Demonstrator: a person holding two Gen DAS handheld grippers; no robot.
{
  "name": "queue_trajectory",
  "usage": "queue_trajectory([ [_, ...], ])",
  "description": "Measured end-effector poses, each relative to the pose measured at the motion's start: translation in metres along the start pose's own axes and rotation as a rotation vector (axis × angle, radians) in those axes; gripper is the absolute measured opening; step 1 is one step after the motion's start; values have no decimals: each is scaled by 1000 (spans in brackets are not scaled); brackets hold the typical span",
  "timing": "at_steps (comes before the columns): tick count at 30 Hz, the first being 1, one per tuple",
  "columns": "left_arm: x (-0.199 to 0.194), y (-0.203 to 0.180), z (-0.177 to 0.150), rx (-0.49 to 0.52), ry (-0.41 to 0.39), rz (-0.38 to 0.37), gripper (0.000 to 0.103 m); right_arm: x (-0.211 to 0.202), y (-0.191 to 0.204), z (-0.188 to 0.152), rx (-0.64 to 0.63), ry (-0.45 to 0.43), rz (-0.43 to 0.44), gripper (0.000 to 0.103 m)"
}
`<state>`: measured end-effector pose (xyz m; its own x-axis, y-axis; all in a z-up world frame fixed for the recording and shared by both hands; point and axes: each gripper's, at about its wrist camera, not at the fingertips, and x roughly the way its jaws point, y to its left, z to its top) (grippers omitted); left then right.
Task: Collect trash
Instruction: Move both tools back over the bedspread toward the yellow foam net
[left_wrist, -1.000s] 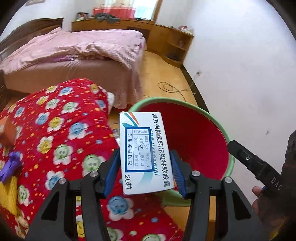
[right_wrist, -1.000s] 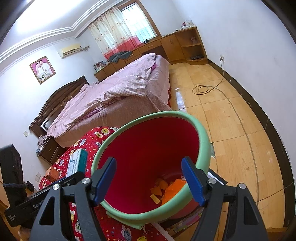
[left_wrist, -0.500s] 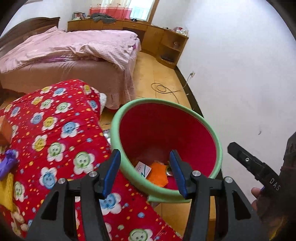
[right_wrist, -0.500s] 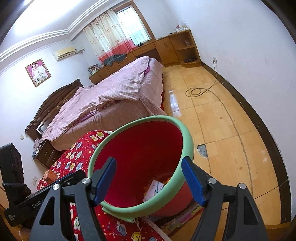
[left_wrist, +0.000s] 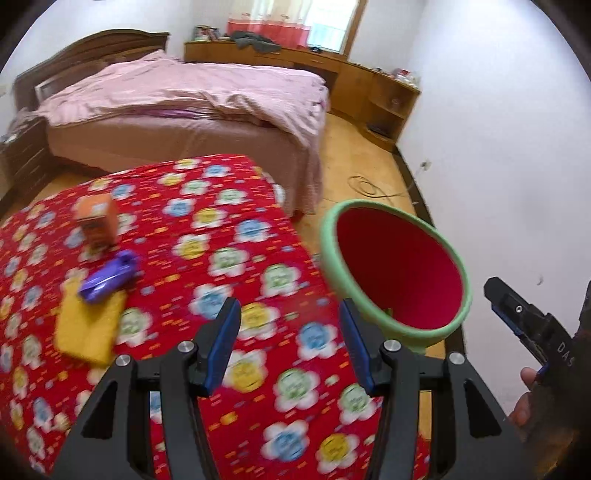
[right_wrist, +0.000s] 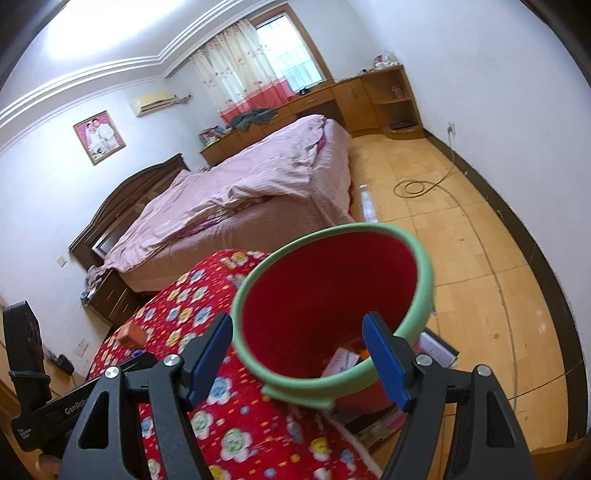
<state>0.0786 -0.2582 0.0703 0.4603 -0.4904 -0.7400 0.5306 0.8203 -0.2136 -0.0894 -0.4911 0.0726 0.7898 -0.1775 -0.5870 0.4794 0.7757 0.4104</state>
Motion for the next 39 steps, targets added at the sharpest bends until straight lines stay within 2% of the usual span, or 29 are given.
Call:
queue_trajectory([
  [9,-38,61,-29,-65,-8,101,55,-3,46,-25,-44,45,68,75],
  [21,-44,130,-66,-160,15,199,55,6,94,-58,-121,114,112,76],
  [29,-26,152,-80,-189,72,223,55,22,109,-73,-154,165,115,76],
  [39,-5,150,-81,-134,106,223,55,41,117,-83,-166,213,105,76],
])
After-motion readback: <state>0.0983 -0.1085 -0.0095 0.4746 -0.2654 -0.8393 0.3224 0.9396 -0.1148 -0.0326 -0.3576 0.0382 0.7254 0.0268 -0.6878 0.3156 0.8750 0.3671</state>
